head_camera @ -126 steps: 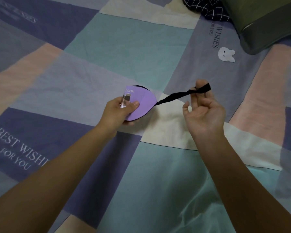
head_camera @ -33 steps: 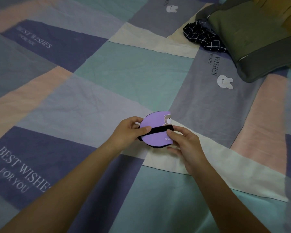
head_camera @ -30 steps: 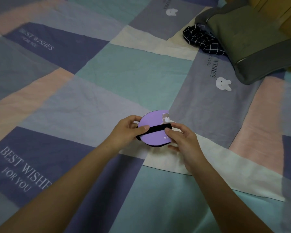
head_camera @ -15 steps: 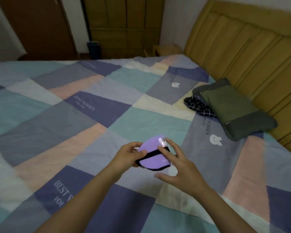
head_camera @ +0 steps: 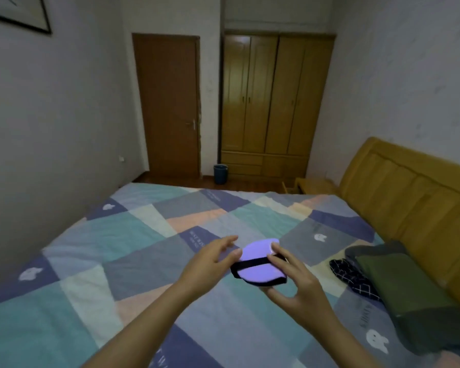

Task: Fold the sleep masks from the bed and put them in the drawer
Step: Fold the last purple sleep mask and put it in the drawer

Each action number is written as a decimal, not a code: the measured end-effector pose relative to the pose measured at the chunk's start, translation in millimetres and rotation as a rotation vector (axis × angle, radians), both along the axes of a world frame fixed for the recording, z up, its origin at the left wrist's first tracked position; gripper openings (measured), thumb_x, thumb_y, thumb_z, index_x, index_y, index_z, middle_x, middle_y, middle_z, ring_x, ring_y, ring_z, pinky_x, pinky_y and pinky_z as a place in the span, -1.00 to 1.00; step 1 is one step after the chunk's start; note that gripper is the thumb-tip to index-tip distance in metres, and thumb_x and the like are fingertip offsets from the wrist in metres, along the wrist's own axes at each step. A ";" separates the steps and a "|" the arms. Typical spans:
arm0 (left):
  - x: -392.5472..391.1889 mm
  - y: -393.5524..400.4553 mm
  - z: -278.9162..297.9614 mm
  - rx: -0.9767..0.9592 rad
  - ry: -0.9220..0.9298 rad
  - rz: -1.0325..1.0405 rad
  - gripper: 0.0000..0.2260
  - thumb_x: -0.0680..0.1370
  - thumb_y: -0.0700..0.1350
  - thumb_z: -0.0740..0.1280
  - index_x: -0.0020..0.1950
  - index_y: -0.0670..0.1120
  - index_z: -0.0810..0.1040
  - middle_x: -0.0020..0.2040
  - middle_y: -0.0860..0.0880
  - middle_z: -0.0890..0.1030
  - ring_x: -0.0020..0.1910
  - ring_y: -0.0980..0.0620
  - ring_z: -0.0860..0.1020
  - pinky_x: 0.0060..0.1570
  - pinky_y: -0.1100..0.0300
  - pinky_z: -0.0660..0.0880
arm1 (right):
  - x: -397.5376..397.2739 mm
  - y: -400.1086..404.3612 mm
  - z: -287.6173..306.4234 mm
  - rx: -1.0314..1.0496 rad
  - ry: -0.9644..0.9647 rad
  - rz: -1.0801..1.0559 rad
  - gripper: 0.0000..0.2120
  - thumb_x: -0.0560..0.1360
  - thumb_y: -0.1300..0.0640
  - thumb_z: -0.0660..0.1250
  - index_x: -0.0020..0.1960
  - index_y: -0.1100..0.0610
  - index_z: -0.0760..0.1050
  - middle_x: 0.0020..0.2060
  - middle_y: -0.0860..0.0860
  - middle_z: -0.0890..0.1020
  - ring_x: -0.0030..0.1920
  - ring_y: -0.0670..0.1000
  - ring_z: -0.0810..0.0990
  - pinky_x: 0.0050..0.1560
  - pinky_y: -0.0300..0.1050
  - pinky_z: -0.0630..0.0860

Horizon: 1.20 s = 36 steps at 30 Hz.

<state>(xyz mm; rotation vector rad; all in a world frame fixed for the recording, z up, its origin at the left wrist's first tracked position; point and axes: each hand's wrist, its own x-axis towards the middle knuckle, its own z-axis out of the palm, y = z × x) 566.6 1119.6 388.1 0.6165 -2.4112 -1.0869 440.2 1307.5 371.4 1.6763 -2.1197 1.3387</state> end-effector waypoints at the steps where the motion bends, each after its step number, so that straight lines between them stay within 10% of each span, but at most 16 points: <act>1: 16.6 -2.9 15.7 -0.240 -0.022 0.073 -0.52 0.55 0.24 0.18 0.43 0.12 0.33 0.38 0.12 0.42 0.33 0.14 0.38 0.25 0.20 0.33 | 5.8 -3.1 16.6 -0.009 0.026 0.022 -0.45 0.36 0.09 0.53 0.31 0.13 0.49 0.40 -0.01 0.41 0.39 -0.08 0.40 0.30 -0.18 0.42; 8: 174.4 -33.9 81.3 -0.848 -0.237 0.363 -0.29 0.49 0.39 0.05 0.49 0.24 -0.26 0.56 0.14 -0.12 0.54 0.08 -0.10 0.46 0.04 -0.03 | 85.6 -55.1 102.1 -0.121 0.115 0.222 -0.43 0.35 0.15 0.53 0.31 0.16 0.47 0.38 0.00 0.40 0.38 -0.01 0.39 0.29 -0.12 0.43; 14: 338.3 -53.9 119.7 -0.894 -0.307 0.612 -0.23 0.46 0.37 0.14 0.50 0.21 -0.23 0.56 0.13 -0.16 0.54 0.07 -0.13 0.46 -0.01 0.02 | 207.3 -122.9 137.7 -0.185 0.170 0.454 -0.45 0.35 0.10 0.52 0.31 0.11 0.47 0.38 -0.02 0.41 0.35 -0.09 0.39 0.26 -0.42 0.33; 26: 697.6 -65.1 142.5 -0.890 -0.554 0.911 -0.23 0.48 0.37 0.11 0.53 0.14 -0.21 0.57 0.08 -0.12 0.54 0.04 -0.12 0.46 0.01 -0.04 | 535.1 -265.4 138.3 -0.293 0.094 0.837 -0.43 0.33 0.20 0.56 0.30 0.14 0.49 0.38 0.02 0.44 0.36 -0.03 0.45 0.30 -0.12 0.43; 36: 884.2 -172.0 135.3 -0.828 -0.687 1.039 -0.23 0.47 0.41 0.04 0.52 0.17 -0.27 0.57 0.12 -0.14 0.54 0.06 -0.14 0.47 0.02 -0.03 | 715.3 -416.3 135.8 -0.290 0.071 1.054 -0.42 0.40 0.08 0.48 0.37 -0.07 0.37 0.42 -0.11 0.37 0.41 -0.12 0.35 0.30 -0.32 0.35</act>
